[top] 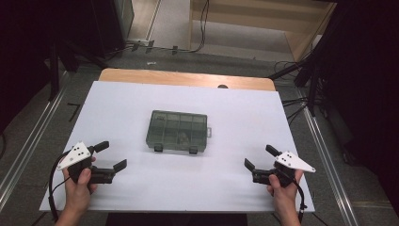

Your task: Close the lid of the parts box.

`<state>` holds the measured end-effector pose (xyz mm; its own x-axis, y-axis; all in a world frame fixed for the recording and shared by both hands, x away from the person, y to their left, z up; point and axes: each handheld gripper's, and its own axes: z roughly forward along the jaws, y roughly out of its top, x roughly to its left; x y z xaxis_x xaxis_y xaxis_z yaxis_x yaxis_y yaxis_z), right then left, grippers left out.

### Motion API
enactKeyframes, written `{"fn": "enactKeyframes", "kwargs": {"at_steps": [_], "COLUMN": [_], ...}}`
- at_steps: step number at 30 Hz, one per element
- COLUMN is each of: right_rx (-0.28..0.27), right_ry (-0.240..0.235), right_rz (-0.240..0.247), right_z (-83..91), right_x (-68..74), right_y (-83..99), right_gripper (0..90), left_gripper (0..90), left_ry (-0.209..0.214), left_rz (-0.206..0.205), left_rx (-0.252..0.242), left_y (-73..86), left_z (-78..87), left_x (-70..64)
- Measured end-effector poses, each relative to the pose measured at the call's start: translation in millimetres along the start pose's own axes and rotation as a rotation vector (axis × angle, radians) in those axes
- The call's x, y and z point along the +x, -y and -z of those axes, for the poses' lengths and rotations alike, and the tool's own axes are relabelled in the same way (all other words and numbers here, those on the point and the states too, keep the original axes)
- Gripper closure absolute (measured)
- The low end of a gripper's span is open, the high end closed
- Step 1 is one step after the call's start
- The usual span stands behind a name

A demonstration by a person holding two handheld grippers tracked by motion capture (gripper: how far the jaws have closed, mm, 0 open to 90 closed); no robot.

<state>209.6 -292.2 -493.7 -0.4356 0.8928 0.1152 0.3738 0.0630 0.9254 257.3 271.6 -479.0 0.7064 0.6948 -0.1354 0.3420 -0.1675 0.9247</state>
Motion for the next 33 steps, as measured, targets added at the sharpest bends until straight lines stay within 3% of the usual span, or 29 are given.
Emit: {"fn": "enactKeyframes", "kwargs": {"at_steps": [8, 20, 27, 33], "right_rx": [-0.009, -0.024, -0.03, -0.023], "right_ry": [0.038, 0.083, 0.108, 0.108], "right_rz": [-0.029, -0.073, -0.093, -0.091], "right_z": [9.7, 26.6, 33.1, 32.3], "right_x": [-17.2, -43.2, -51.6, -54.3], "right_y": [5.1, 12.0, 15.5, 18.7], "right_gripper": [0.0, 0.0, 0.0, 0.0], "left_gripper": [0.0, 0.0, 0.0, 0.0], "left_ry": [-0.02, -0.078, -0.122, -0.126], "left_rz": [0.017, 0.006, -0.01, 0.001], "left_rx": [-0.009, -0.015, -0.011, -0.013], "left_y": [4.6, 10.4, 13.6, 15.0], "left_z": [13.1, 34.0, 39.9, 40.3], "left_x": [9.6, 25.5, 33.6, 36.6]}}
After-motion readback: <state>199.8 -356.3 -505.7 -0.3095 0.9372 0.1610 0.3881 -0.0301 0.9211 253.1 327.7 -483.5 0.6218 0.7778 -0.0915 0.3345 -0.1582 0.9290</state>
